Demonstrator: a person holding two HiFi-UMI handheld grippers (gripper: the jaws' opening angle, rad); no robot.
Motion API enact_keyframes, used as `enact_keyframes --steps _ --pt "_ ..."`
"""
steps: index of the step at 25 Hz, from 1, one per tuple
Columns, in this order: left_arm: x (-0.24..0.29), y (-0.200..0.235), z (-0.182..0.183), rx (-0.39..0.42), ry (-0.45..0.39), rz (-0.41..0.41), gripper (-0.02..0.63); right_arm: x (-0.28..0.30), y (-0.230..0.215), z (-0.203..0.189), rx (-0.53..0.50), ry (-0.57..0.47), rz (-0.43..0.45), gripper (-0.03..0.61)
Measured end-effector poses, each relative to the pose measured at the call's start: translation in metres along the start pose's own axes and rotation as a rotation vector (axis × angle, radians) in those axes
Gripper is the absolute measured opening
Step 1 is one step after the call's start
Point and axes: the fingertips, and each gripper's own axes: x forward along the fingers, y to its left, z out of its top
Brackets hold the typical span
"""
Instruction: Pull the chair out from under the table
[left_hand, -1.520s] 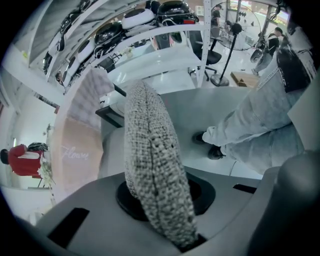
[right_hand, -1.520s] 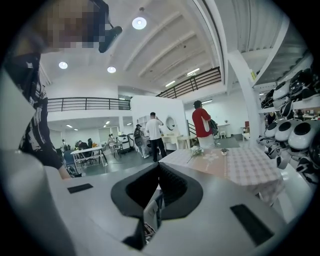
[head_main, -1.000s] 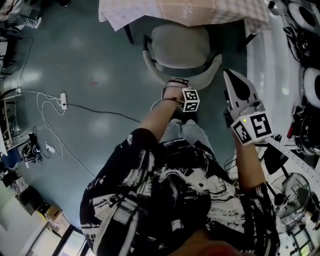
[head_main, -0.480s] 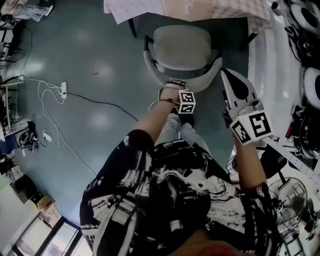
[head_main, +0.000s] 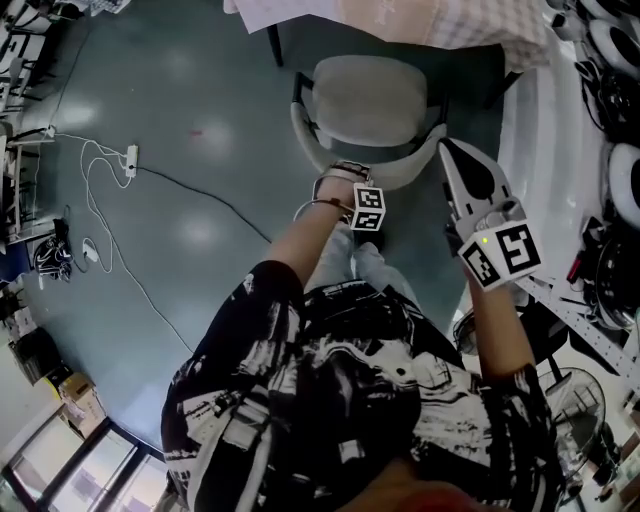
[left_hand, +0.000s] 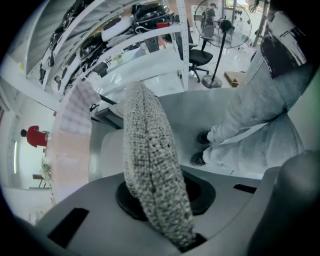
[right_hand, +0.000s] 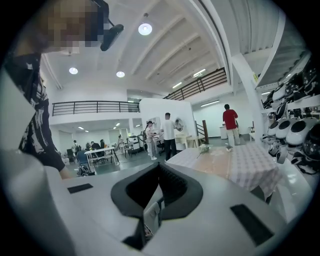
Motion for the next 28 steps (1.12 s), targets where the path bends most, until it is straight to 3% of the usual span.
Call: enact_keyframes --steps 6,28 --pt "-0.007 -0.022 -0.005 0.008 -0.001 -0.008 0.046 -0.006 0.015 -0.003 0.002 -0.001 0.012 -0.002" --pt "-0.022 -0.075 0.004 0.015 -0.007 -0.017 0.046 -0.019 0.048 -0.006 0.025 -0.005 -0.072 -0.002"
